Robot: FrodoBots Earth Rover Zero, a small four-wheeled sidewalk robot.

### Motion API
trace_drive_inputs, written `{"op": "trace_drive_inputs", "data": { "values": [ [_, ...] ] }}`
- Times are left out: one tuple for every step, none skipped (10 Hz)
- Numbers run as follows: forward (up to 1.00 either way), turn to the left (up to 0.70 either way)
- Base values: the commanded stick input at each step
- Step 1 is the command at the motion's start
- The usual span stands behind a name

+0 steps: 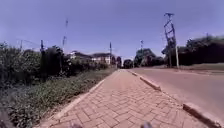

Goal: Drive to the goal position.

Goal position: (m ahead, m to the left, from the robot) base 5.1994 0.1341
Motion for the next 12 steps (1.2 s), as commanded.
{"op": "trace_drive_inputs", "data": {
  "values": [
    [0.85, -0.34],
    [0.85, -0.34],
    [0.85, -0.08],
    [0.85, -0.03],
    [0.85, 0.0],
    [0.85, 0.0],
    [0.85, 0.0],
    [0.85, 0.0],
    [0.85, 0.0],
    [0.85, 0.0],
    [0.85, 0.0],
    [0.85, 0.0]
  ]
}}
